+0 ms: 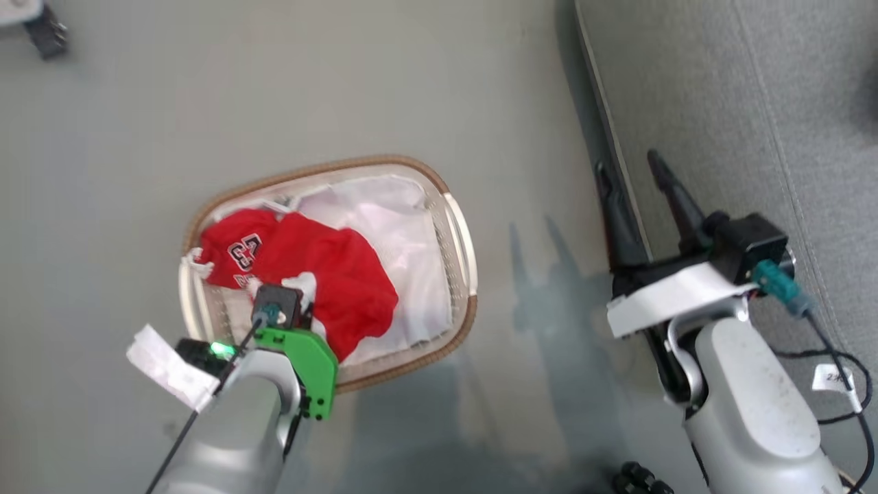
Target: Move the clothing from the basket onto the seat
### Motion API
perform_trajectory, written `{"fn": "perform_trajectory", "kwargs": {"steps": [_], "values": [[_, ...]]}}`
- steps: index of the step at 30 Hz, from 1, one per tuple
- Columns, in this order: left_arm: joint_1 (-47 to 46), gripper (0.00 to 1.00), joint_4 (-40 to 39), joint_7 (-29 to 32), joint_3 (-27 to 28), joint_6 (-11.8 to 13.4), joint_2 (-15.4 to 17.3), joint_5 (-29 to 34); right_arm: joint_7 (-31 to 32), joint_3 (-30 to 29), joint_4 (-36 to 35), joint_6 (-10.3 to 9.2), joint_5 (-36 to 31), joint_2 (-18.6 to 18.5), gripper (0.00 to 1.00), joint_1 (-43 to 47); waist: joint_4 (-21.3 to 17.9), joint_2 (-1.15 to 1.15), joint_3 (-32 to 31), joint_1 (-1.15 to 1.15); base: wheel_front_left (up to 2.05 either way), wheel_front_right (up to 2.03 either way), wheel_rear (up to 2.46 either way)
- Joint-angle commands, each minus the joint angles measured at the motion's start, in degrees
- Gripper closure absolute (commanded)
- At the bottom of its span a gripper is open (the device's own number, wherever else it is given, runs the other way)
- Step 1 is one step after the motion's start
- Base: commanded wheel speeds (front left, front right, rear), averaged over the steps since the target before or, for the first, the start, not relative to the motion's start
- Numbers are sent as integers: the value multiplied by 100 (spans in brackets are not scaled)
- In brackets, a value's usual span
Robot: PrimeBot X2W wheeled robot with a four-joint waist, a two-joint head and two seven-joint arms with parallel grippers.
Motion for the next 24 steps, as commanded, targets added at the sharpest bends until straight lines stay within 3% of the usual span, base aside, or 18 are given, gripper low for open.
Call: {"fn": "perform_trajectory", "kwargs": {"steps": [1,8,16,24], "values": [[196,100,-121,-79,-42,-36,-8,-114,-10,16,67,-6,-71,-24,0,159,461,0,-734,0,0,0,0],[560,100,-696,-322,-213,-74,-5,-709,-10,165,300,-6,-301,-26,0,529,735,0,-1341,0,0,0,0],[670,100,-1393,-438,-395,69,-4,-1071,-10,15,418,-7,-388,-26,0,863,1010,0,-1905,0,0,0,0],[780,100,-2684,-427,77,170,-3,-863,-10,76,553,-6,-412,-25,0,1125,1217,0,-2257,0,0,0,0]]}}
